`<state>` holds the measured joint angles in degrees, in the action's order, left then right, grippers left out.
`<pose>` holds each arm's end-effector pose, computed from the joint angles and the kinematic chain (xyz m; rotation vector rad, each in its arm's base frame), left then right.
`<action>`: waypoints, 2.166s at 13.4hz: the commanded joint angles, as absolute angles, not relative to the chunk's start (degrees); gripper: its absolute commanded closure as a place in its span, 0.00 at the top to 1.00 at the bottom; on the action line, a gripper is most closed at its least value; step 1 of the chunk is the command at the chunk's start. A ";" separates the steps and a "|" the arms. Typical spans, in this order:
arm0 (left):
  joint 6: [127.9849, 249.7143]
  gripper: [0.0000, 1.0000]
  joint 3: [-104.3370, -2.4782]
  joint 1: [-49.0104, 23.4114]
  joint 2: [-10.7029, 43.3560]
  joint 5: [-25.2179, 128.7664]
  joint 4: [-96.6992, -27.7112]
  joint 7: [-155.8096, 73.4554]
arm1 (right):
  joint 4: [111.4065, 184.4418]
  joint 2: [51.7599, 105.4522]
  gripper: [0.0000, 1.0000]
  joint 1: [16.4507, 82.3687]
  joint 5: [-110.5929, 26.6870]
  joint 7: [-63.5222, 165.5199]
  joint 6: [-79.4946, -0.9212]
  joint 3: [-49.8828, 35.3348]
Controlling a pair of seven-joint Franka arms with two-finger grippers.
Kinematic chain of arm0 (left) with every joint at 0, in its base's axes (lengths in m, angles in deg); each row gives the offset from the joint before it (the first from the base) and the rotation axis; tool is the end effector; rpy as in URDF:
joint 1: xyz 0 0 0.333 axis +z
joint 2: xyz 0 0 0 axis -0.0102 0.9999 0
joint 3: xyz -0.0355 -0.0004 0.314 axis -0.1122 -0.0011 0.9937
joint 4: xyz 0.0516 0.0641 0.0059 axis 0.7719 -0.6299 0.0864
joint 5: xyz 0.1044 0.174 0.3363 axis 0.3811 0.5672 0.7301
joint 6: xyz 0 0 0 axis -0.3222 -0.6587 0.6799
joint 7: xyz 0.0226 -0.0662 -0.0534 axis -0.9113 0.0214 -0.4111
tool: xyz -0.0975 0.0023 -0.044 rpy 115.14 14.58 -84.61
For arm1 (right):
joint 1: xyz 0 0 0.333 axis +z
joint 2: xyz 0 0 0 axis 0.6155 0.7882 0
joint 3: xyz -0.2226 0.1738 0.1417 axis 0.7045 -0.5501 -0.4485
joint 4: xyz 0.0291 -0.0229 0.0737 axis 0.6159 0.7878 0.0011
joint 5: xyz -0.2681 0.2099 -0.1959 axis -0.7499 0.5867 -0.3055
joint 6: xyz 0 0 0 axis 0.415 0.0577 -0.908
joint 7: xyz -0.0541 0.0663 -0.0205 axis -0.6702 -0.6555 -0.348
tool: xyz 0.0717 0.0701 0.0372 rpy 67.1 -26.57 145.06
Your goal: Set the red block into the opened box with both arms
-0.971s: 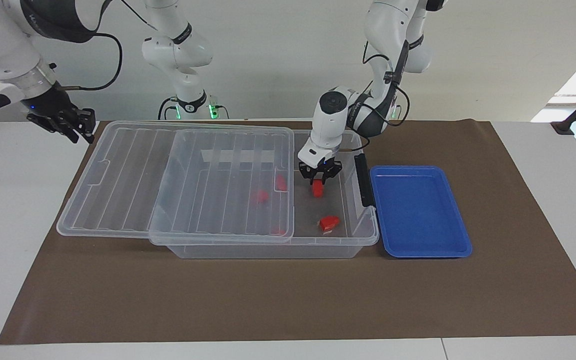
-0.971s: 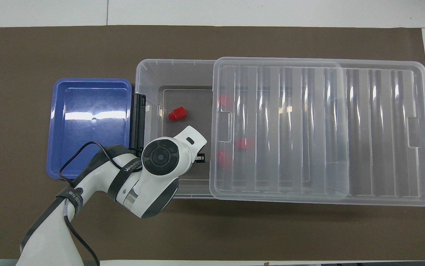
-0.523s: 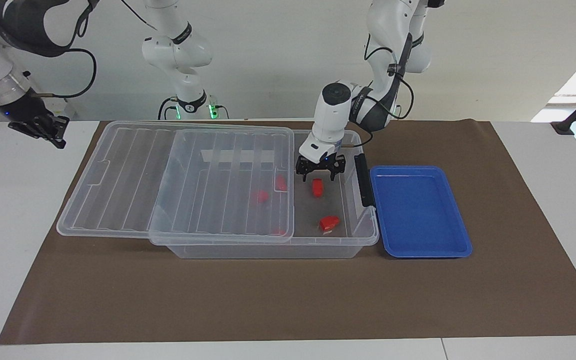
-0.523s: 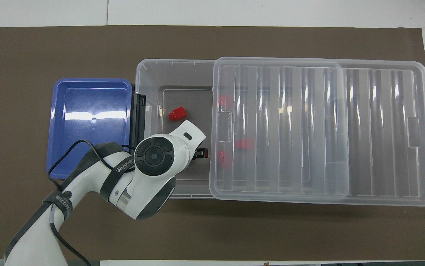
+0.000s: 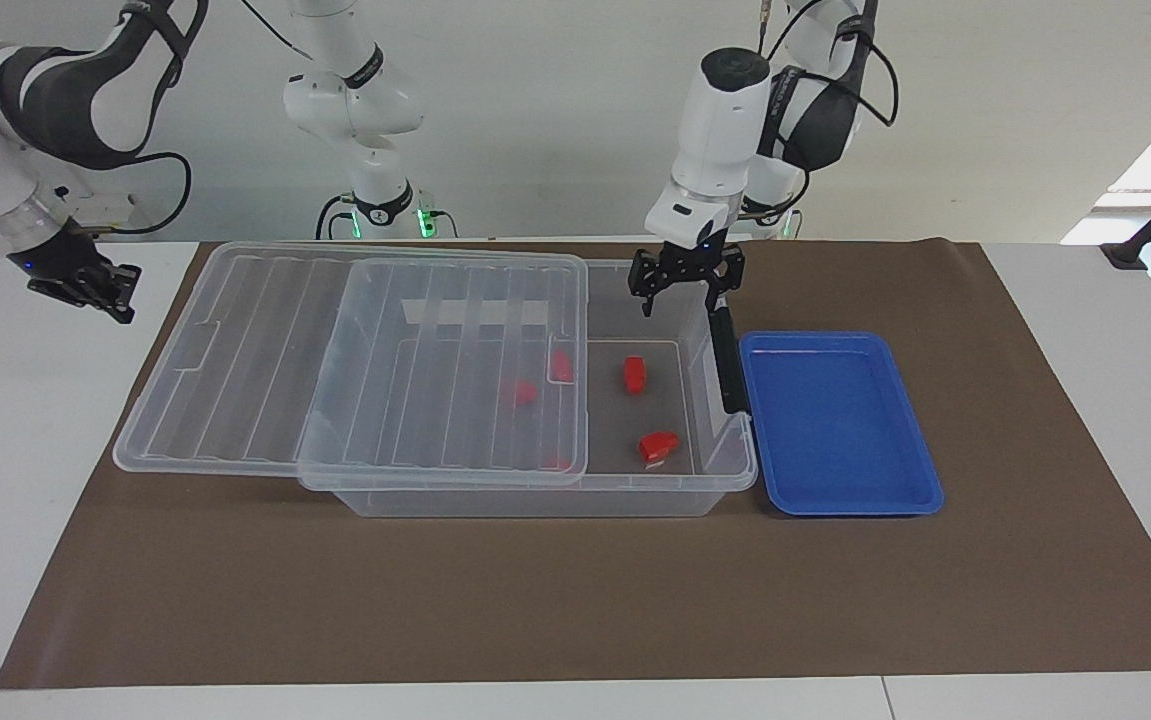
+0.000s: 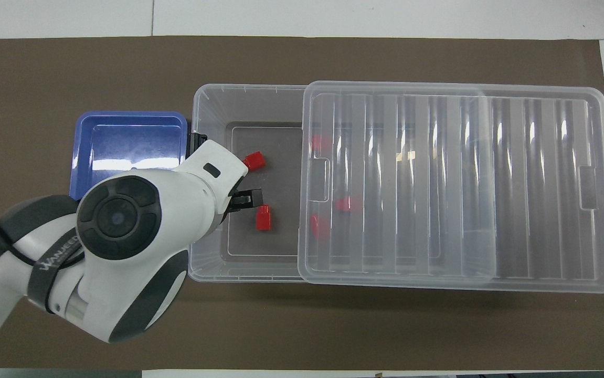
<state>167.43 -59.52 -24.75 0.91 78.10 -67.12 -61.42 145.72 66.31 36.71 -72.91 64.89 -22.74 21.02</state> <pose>0.4544 -0.3003 0.5176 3.0800 0.0519 0.2113 0.5282 -0.2141 0.5181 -3.1342 0.0089 0.1230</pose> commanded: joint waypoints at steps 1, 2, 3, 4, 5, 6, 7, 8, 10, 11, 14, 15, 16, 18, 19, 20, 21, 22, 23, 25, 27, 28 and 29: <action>162.54 1.00 -59.61 -19.85 -0.06 77.88 -64.55 -54.85 | 149.63 65.29 0.00 36.23 -73.25 66.29 -26.22 20.93; 162.44 1.00 -59.61 -17.57 -0.06 77.88 -63.93 -51.69 | 150.51 65.29 0.00 36.23 -73.25 66.38 -27.10 20.85; 162.35 1.00 -59.61 -15.37 0.20 77.79 -63.14 -48.53 | 151.04 65.29 0.00 36.23 -73.25 66.29 -27.46 20.67; 162.09 1.00 -59.61 -13.52 0.38 77.79 -62.52 -45.97 | 151.22 65.29 0.00 36.23 -73.25 66.20 -27.72 20.32; 161.22 1.00 -59.52 -11.94 0.64 77.79 -61.47 -44.12 | 151.57 65.29 0.00 36.23 -73.25 66.20 -28.25 20.06; 159.38 1.00 -59.52 -9.66 1.16 77.70 -59.64 -41.84 | 152.88 65.29 0.00 36.23 -73.16 66.29 -29.56 20.05; 157.62 1.00 -59.52 -8.16 2.13 77.70 -57.44 -39.99 | 154.20 65.29 0.00 36.23 -73.16 66.29 -30.88 20.05; 155.52 1.00 -59.52 -6.49 3.61 77.70 -54.11 -38.23 | 154.91 65.29 0.00 36.31 -73.07 66.20 -31.50 19.97; 151.39 1.00 -59.43 -4.02 6.25 77.61 -47.96 -36.81 | 154.91 65.37 0.00 36.31 -73.07 65.77 -31.59 18.92; 149.89 1.00 -59.43 -3.05 6.96 77.18 -45.93 -36.72 | 154.91 65.37 0.00 36.31 -72.98 65.59 -31.59 18.65; 146.62 1.00 -59.43 -0.15 6.80 74.80 -43.97 -36.37 | 154.91 65.37 0.00 36.31 -72.81 64.89 -31.77 17.51; 146.01 1.00 -59.43 -0.06 6.36 74.80 -44.50 -35.24 | 154.91 65.37 0.00 36.40 -72.72 64.02 -31.77 17.24; 145.57 1.00 -59.43 0.03 6.01 74.80 -44.76 -34.44 | 154.91 65.37 0.00 36.40 -72.63 63.40 -31.77 16.46; 144.25 1.00 -59.17 0.03 5.56 74.80 -45.20 -34.17 | 154.91 65.29 0.00 36.40 -72.37 62.78 -31.77 16.10; 144.07 1.00 -59.17 0.03 5.39 74.80 -45.64 -34.17 | 154.91 65.37 0.00 36.49 -72.28 62.69 -31.77 16.01; 143.98 1.00 -59.17 0.03 4.95 74.89 -46.08 -33.74 | 154.91 65.29 0.00 36.49 -72.19 61.90 -31.77 15.31; 143.98 1.00 -59.17 0.03 4.43 74.89 -46.95 -32.78 | 154.91 65.29 0.00 36.49 -72.19 60.85 -31.68 14.87; 144.16 1.00 -59.17 0.03 4.33 74.89 -47.14 -31.90 | 154.91 65.29 0.00 36.49 -72.19 60.23 -31.77 14.26; 144.33 1.00 -59.17 0.12 4.33 74.89 -47.14 -31.02 | 154.91 65.29 0.00 36.49 -72.19 59.62 -31.77 13.99; 144.07 1.00 -59.17 0.12 4.25 74.98 -47.14 -30.04 | 154.91 65.29 0.00 36.58 -72.10 56.82 -31.68 12.33; 144.16 1.00 -59.17 0.12 4.33 74.98 -47.14 -29.95 | 154.91 65.29 0.00 36.58 -72.10 54.70 -31.68 10.92; 144.16 1.00 -59.17 0.03 4.33 74.98 -47.14 -30.21 | 155.00 65.20 0.00 36.58 -72.10 53.30 -31.68 10.13; 144.16 1.00 -59.17 0.03 4.33 74.98 -47.14 -30.39 | 155.00 65.20 0.00 36.58 -72.02 52.15 -31.68 9.43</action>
<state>144.78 -59.00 -0.63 5.73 75.89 -45.83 -31.28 153.75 66.28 36.90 -72.79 54.43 -30.80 10.89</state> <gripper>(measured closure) 0.000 0.991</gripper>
